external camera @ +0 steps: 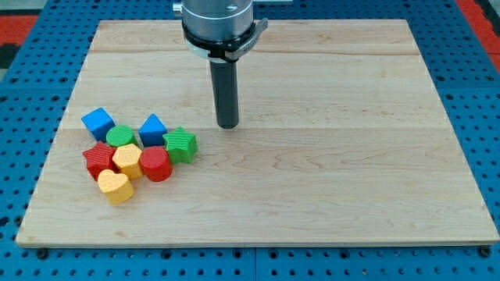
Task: Move your arm towards the bottom left
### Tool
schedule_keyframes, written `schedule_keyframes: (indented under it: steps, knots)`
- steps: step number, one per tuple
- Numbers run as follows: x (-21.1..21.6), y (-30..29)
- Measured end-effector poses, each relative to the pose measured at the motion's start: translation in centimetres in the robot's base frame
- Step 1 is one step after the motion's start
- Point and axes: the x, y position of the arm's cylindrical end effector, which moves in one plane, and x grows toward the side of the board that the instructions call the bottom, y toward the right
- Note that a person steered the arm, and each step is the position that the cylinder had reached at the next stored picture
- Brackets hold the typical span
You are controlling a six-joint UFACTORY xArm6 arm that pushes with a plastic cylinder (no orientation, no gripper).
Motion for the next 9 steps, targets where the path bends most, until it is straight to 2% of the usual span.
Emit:
schedule_keyframes:
  steps: [3,4,5,6,7,8,9]
  knots:
    - [0.8,0.4]
    - [3.0,2.1]
    - [7.7,1.7]
    - [11.8,-4.8]
    - [15.8,-8.3]
    - [17.3,-11.7]
    - [17.0,-19.5]
